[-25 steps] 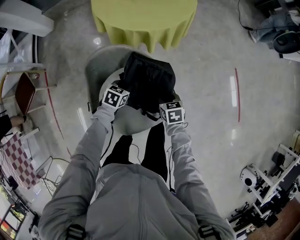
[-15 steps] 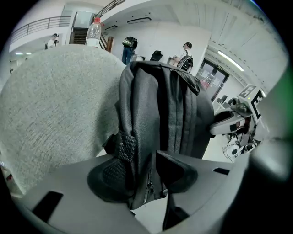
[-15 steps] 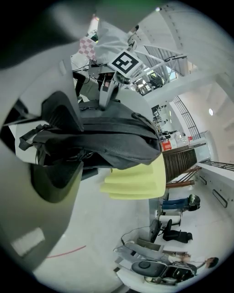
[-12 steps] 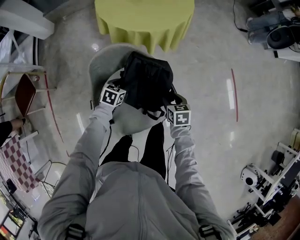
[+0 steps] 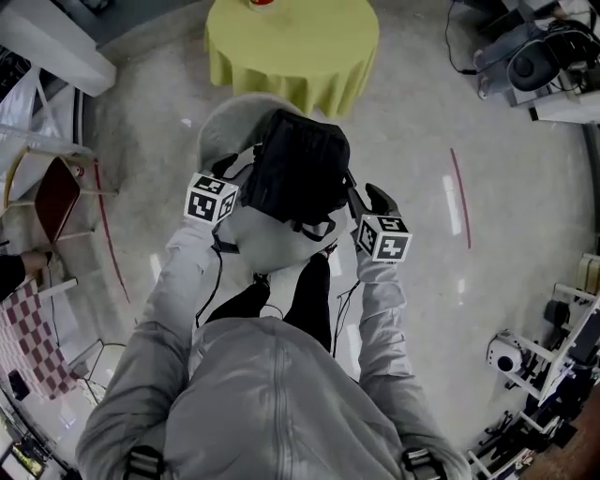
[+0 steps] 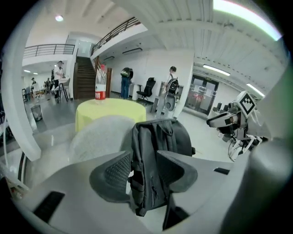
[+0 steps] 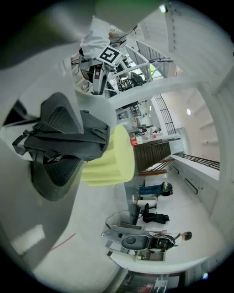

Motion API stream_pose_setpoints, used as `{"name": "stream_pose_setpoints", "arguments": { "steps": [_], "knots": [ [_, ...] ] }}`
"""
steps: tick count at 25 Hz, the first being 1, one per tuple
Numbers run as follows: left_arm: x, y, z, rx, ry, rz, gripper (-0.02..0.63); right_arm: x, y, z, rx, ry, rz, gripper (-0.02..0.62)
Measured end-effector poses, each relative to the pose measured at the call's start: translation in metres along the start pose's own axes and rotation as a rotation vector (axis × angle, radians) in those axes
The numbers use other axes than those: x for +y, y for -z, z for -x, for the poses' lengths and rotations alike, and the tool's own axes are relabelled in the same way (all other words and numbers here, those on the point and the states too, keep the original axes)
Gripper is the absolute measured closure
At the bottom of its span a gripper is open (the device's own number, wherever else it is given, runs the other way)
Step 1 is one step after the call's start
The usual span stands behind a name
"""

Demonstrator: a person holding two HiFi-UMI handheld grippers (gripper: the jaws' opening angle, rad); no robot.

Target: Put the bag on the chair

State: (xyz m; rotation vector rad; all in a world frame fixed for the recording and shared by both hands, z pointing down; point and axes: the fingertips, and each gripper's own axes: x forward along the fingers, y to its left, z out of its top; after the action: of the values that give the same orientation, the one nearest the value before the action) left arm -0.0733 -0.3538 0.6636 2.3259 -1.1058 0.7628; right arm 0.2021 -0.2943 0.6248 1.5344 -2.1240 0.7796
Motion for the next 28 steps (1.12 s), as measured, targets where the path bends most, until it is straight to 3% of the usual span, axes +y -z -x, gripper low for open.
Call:
{"name": "stream_pose_setpoints", "arguments": {
  "steps": [5,8,17,21,24,28],
  "knots": [
    [-0.005,-0.045,0.067,-0.151,-0.005,-0.07,0.436,0.037,-0.052,0.056,-0.151,0.03,0.032,0.453],
    [-0.013,-0.072,0.1,-0.227,-0.021,-0.125,0.493,0.055,-0.075,0.087,-0.217,0.044,0.068,0.469],
    [-0.051,-0.135,0.178,-0.359,0.002,-0.253,0.561,0.094,-0.128,0.155,-0.382,0.064,0.135,0.502],
    [-0.066,-0.153,0.205,-0.403,0.038,-0.282,0.585,0.113,-0.147,0.173,-0.429,0.071,0.215,0.519],
    [-0.072,-0.164,0.22,-0.442,0.025,-0.322,0.6,0.126,-0.157,0.18,-0.445,0.076,0.266,0.577],
    [-0.088,-0.18,0.232,-0.503,0.058,-0.335,0.6,0.131,-0.169,0.186,-0.463,0.087,0.294,0.584]
  ]
}}
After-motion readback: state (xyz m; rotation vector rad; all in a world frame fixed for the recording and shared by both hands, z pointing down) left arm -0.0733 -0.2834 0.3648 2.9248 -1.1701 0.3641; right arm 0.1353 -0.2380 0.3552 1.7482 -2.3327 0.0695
